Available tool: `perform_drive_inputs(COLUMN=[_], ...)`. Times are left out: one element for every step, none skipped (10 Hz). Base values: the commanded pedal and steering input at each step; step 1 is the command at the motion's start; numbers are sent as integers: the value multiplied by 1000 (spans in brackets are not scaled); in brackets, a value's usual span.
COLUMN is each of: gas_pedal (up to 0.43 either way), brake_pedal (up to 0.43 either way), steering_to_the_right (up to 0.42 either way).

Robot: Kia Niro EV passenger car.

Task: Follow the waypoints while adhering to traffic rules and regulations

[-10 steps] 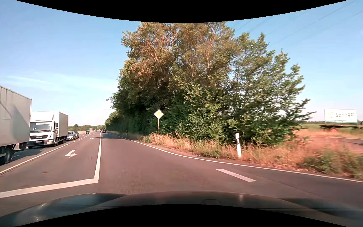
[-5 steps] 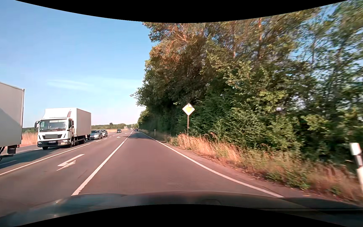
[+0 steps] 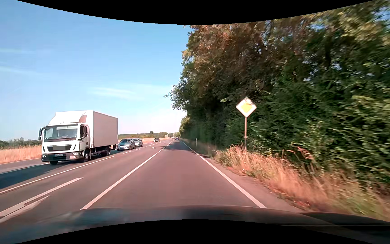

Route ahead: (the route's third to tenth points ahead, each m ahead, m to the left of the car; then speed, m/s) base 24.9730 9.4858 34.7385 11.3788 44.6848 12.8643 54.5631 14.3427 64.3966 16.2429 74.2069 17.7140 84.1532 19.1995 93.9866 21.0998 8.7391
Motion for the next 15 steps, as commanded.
perform_drive_inputs(gas_pedal=[197, 197, 197, 197, 209, 209, 209, 209, 209, 209, 209, 209, 209, 220, 220], brake_pedal=[0, 0, 0, 0, 0, 0, 0, 0, 0, 0, 0, 0, 0, 0, 0], steering_to_the_right=[-121, -102, -91, -84, -77, -70, -57, -44, -34, -24, -14, -7, -5, -5, -5])
